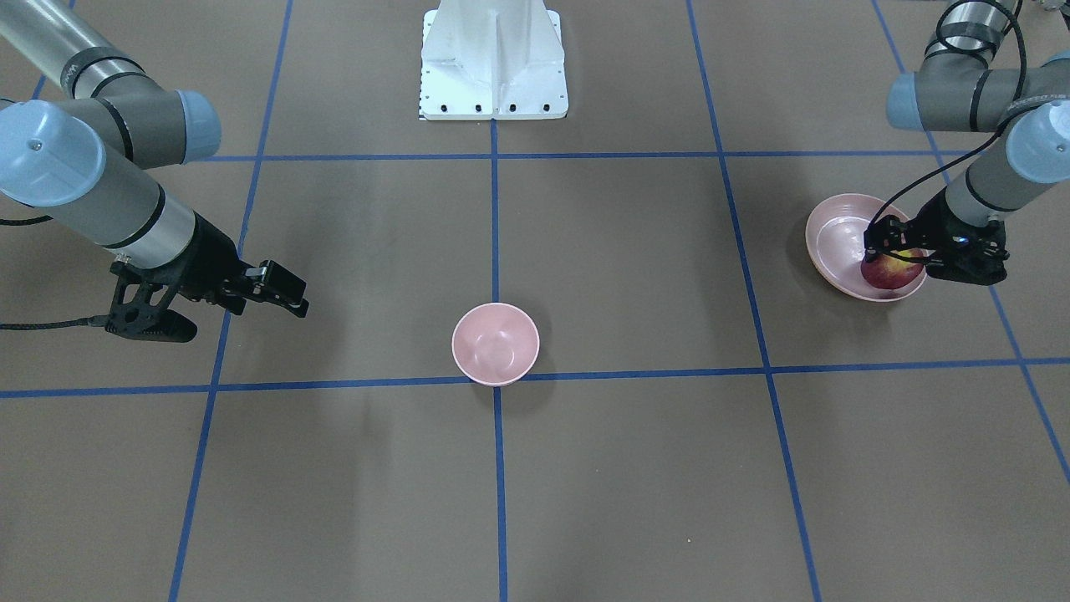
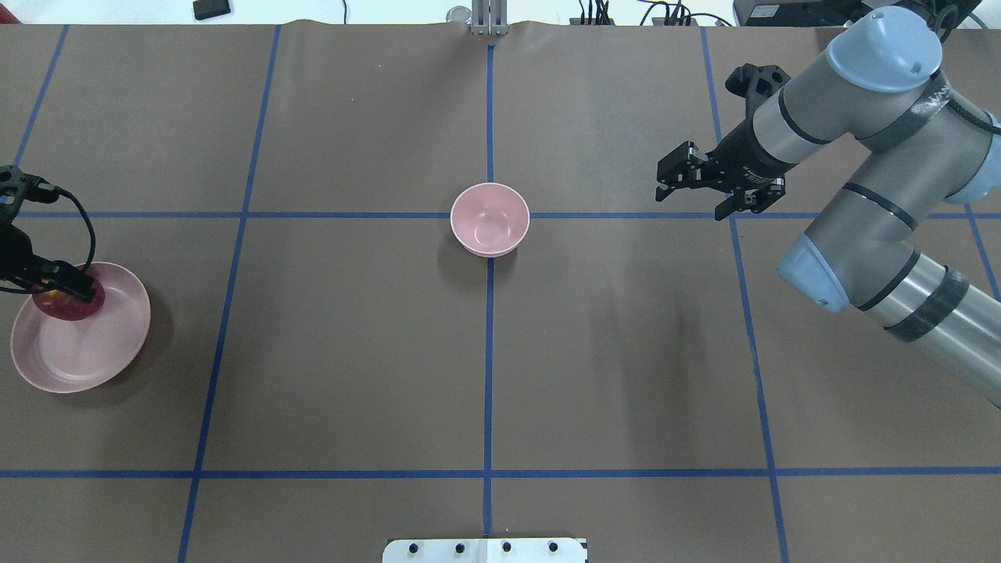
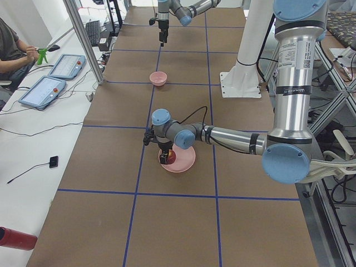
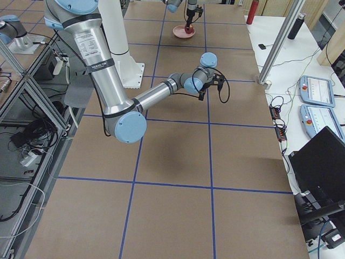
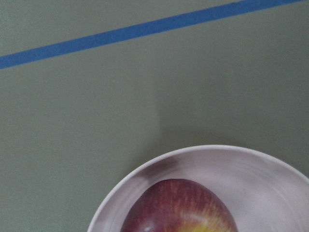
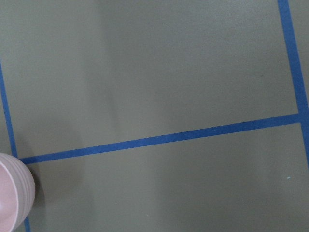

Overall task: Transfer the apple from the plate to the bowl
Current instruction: 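Grasp the red apple on the pink plate with the left gripper, then lift the apple and carry it with the left gripper over the pink bowl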

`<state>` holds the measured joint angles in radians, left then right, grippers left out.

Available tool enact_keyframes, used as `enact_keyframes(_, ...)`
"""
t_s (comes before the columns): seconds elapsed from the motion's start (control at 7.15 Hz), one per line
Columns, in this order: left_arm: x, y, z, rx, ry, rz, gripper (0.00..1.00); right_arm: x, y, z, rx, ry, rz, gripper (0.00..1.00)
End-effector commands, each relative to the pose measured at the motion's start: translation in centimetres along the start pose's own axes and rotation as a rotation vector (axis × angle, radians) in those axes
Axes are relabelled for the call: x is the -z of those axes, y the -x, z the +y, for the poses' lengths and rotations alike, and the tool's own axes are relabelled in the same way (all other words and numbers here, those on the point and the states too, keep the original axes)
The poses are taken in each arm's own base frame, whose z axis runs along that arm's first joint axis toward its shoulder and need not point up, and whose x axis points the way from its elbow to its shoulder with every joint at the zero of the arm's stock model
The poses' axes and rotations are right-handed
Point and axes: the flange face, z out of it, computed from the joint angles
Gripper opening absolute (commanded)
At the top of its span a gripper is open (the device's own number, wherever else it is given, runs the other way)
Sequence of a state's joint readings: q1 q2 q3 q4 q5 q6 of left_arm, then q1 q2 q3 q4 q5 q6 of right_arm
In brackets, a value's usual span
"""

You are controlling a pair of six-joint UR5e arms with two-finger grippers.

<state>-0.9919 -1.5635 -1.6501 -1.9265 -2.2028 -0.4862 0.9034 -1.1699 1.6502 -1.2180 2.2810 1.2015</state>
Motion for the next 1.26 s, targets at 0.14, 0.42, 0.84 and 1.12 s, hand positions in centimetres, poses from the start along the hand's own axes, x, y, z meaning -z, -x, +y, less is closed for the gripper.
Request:
enact_keyframes(0.14, 0.2, -0.9, -0.6, -0.01, -0.006, 0.009, 0.09, 0.0, -0.4, -0.1, -0.004, -0.001, 0.003, 1.0)
enact_keyframes(0.42, 2.1, -2.9, -1.3, -0.017, -0.032, 0.04, 0.0, 1.0, -1.3, -0.1, -0.01, -0.013, 0.0, 1.0)
enact_keyframes(0.84, 8.1, -8.8, -2.8, 0.079, -0.098, 0.135, 0.0, 4.9, -10.7, 2.2, 0.072, -0.036, 0.035, 1.0)
enact_keyframes(1.12, 13.8, -17.3, -7.6, 0.17, -0.135, 0.179, 0.0, 8.9, -21.6, 1.8, 0.201, -0.041, 0.082, 1.0)
